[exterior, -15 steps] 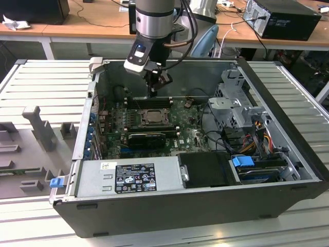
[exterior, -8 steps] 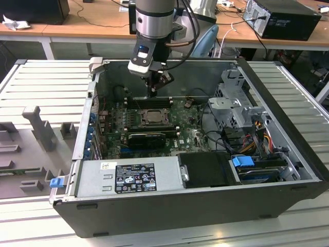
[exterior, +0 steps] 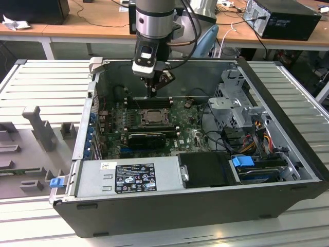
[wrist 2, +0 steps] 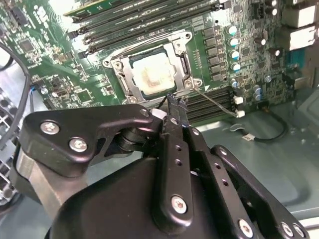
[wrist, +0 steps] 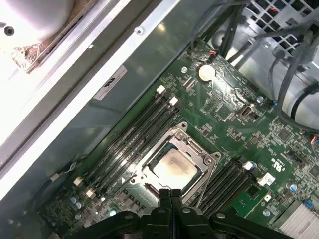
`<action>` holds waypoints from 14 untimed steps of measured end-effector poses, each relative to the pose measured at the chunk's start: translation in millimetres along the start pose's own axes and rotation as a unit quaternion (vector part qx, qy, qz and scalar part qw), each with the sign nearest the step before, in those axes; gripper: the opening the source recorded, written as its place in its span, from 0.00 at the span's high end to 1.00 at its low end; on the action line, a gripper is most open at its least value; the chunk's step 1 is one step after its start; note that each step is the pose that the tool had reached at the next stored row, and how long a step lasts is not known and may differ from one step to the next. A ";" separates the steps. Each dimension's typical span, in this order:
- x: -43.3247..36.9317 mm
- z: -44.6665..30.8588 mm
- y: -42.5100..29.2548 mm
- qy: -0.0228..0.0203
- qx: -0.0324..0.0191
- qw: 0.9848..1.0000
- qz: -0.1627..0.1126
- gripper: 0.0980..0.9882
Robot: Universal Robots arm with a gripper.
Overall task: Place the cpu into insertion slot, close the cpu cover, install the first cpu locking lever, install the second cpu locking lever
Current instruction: 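Install the first cpu locking lever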
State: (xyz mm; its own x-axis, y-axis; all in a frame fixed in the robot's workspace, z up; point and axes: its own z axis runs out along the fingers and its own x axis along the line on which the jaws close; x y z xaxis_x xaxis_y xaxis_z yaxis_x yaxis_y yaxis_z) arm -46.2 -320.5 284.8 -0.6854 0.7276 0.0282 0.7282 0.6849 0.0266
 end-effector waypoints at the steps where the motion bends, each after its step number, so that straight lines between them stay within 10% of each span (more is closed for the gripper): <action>1: 0.0 0.0 0.0 0.000 0.000 1.000 -0.010 0.99; 14: 0.0 0.1 0.0 0.002 0.004 0.993 -0.120 0.99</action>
State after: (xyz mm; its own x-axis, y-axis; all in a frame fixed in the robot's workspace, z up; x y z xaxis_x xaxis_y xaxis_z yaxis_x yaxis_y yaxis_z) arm -46.2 -320.5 284.8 -0.8397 0.5424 0.0263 0.5430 0.8394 0.0242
